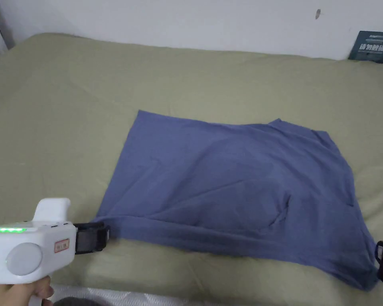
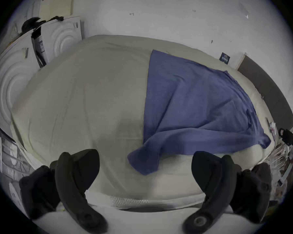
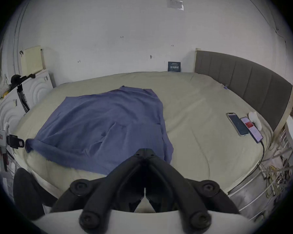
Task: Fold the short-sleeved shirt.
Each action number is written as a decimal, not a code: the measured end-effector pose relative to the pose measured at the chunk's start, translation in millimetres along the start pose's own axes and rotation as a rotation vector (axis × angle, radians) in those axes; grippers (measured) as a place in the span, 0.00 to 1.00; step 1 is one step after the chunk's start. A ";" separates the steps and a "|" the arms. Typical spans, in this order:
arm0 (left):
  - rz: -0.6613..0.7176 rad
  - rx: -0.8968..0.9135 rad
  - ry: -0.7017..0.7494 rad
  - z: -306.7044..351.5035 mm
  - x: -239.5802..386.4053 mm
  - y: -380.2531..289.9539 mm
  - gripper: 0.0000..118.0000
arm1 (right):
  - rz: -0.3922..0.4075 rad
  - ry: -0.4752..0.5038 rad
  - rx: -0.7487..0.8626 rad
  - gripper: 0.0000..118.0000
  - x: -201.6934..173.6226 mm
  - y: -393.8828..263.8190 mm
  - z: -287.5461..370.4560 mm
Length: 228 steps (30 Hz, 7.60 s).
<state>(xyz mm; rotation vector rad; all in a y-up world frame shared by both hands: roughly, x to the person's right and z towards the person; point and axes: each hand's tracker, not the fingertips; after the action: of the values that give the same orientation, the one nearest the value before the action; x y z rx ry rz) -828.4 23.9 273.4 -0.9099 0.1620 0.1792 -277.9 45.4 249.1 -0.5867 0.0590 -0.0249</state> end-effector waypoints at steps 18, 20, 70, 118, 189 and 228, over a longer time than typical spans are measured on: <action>-0.029 -0.045 -0.007 -8.3 15.7 8.9 0.00 | -0.054 0.165 -0.335 0.98 44.7 -11.9 -42.5; -0.037 -0.048 -0.002 -9.3 14.9 9.9 0.00 | -0.049 0.151 -0.321 0.99 45.5 -14.5 -48.8; -0.065 0.368 0.025 -22.2 53.4 132.2 0.86 | 0.053 0.005 0.035 0.87 4.0 115.6 -113.7; -0.047 -0.095 0.042 -115.3 49.8 112.6 0.04 | 0.029 0.097 -0.392 0.69 44.2 54.4 -187.4; -0.128 -0.123 0.085 -192.6 39.4 199.1 0.80 | 0.024 -0.040 0.019 0.01 -9.7 78.9 -113.6; -0.100 0.043 -0.109 -64.7 26.5 182.4 0.00 | 0.046 0.190 -0.302 0.02 52.5 171.7 -151.6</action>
<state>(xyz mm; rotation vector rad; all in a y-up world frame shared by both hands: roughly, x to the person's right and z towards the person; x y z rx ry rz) -847.3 84.3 88.6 -0.8616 0.0185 0.1315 -233.9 102.4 25.4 -0.8837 0.2643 -0.0276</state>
